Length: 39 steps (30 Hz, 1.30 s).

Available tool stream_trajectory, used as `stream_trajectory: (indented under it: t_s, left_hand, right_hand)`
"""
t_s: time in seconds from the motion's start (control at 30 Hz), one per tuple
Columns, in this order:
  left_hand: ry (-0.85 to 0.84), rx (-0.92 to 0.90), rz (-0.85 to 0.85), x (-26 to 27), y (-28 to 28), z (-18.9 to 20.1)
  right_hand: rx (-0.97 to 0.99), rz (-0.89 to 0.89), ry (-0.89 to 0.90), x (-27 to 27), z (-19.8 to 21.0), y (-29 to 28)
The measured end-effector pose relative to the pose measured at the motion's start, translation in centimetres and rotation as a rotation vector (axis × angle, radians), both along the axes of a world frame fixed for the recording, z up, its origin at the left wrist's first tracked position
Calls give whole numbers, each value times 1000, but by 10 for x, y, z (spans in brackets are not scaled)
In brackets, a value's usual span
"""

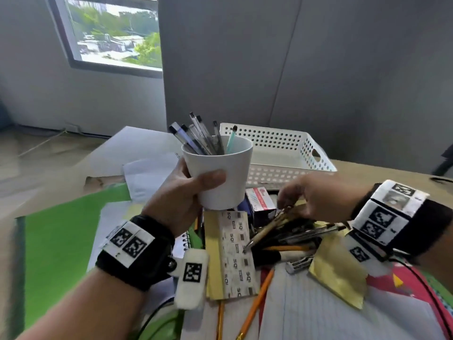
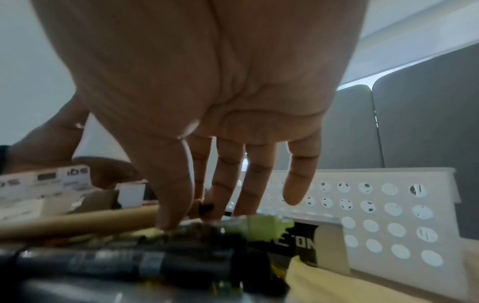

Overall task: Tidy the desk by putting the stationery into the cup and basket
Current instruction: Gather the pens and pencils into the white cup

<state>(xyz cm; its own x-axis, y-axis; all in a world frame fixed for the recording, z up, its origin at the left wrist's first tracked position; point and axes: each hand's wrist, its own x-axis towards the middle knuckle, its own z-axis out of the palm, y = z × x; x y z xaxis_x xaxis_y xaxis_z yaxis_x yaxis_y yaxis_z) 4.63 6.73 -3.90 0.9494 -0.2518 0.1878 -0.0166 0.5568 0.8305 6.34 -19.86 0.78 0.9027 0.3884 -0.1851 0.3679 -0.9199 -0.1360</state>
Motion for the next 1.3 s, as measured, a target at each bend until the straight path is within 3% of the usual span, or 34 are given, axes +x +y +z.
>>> stream_trajectory:
  t_s: [0.17, 0.33, 0.43, 0.53, 0.67, 0.83, 0.93, 1.0, 1.17, 1.3]
  left_hand:
    - [5, 8, -43, 5, 2, -2]
    - [-28, 115, -91, 10, 4, -3]
    - [-54, 159, -96, 11, 3, -3]
    - [-73, 177, -81, 10, 2, -4]
    - [-69, 156, -38, 10, 0, -7]
    - [-70, 132, -40, 12, 0, -10]
    - [-72, 139, -45, 13, 0, -11]
    - [-70, 139, -44, 13, 0, -12]
    - [-70, 149, -45, 14, 0, -13]
    - [-59, 148, -42, 11, 0, -11]
  right_hand:
    - [132, 13, 1, 9, 50, -11]
    - [714, 40, -386, 3, 122, -18]
    - [930, 137, -475, -1, 139, 0]
    - [784, 182, -417, -3, 132, 28]
    - [401, 154, -254, -1, 99, 42]
    - [474, -18, -239, 6, 70, 2]
    - [118, -83, 62, 7, 46, -19]
    - [7, -98, 185, 5, 30, -25]
    - [-47, -80, 116, 4, 7, -27]
    - [-66, -53, 74, 8, 14, -30]
